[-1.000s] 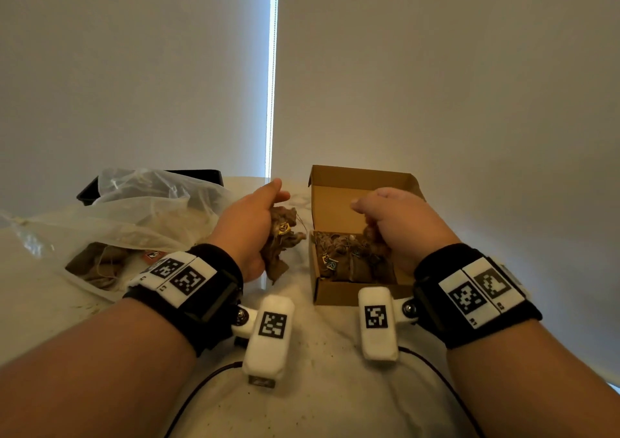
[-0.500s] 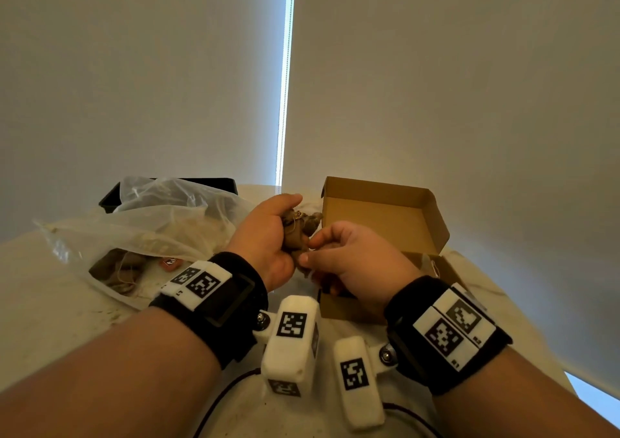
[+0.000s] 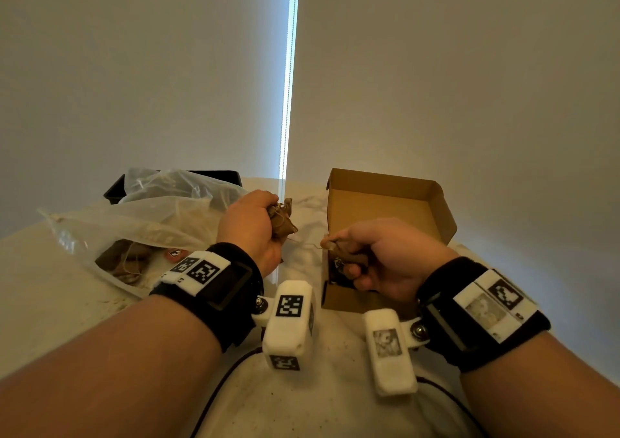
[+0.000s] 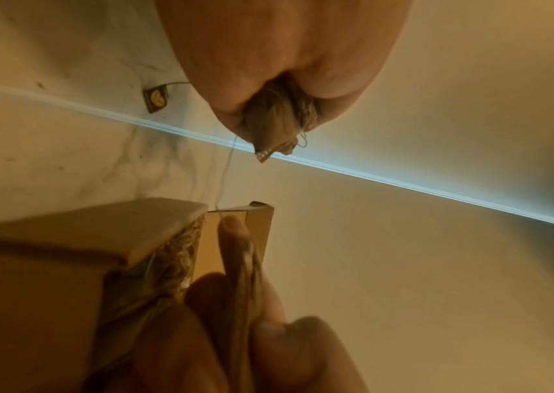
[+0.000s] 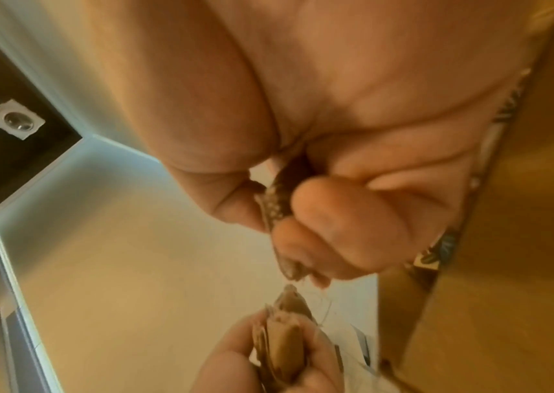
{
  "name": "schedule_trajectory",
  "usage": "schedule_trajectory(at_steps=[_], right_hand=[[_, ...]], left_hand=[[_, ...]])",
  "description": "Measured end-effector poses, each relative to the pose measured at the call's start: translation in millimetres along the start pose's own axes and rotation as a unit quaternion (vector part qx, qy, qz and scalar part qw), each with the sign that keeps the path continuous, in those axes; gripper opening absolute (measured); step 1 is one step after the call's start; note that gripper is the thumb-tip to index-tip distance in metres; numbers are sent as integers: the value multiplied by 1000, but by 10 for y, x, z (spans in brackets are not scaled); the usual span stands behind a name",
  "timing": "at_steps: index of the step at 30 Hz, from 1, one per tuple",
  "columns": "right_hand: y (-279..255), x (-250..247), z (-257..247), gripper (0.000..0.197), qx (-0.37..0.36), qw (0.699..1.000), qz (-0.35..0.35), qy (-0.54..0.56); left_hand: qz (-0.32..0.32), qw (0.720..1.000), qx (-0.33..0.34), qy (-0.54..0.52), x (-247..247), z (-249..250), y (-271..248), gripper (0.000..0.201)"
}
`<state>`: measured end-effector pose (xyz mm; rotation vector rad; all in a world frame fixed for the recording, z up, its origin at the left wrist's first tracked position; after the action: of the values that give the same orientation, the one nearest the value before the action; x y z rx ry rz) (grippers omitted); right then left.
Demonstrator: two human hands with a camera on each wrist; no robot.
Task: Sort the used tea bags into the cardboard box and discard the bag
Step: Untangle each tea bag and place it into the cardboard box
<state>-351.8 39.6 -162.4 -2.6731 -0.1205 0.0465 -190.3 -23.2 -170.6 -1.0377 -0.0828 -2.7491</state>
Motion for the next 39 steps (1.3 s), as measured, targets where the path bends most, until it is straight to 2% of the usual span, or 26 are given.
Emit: schedule_trajectory(at_steps=[2, 5, 9, 12, 15, 20, 24, 29, 32, 39], right_hand=[[-5, -65, 16, 33, 19, 1000, -13, 16], [-30, -114, -20, 23, 19, 997, -39, 62], [-51, -24, -47, 22, 11, 991, -110, 78], [-92, 69, -75, 22, -1, 985, -154, 83], [-118, 75, -174, 26, -39, 978, -164, 125], [-136, 40, -299, 27, -79, 960, -164, 214], [-145, 1, -349, 27, -99, 951, -152, 251], [-150, -26, -379, 29, -115, 943, -147, 275], [-157, -64, -392, 28, -123, 939, -139, 291], [-203, -61, -418, 29, -134, 937, -131, 294]], left_hand=[[2, 1000, -2, 11, -34, -6, 26, 18], [-2, 999, -10, 30, -54, -28, 42, 19], [-9, 999, -22, 42, -46, -62, 14, 23], [-5, 999, -44, 31, -32, -109, -37, 16], [2, 997, -55, 49, -72, -160, -38, 4], [-25, 990, -67, 117, -87, -238, -59, 3], [-57, 982, -41, 174, -87, -222, -30, 3], [-100, 956, 51, 272, -69, -55, 14, 7], [-122, 941, 81, 304, -47, 7, 16, 11], [-287, 868, 140, 380, 347, 12, -213, 18]])
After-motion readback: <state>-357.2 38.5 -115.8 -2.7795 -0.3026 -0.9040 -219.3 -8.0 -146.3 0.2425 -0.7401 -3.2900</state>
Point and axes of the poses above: each hand's wrist, its own y-axis towards the middle knuckle, its own x-axis out of the palm, z = x × y, the point moved 10 cm from there along y, towards the middle knuckle, and after that the axes turned 12 degrees about x, right-handed, at the moved point
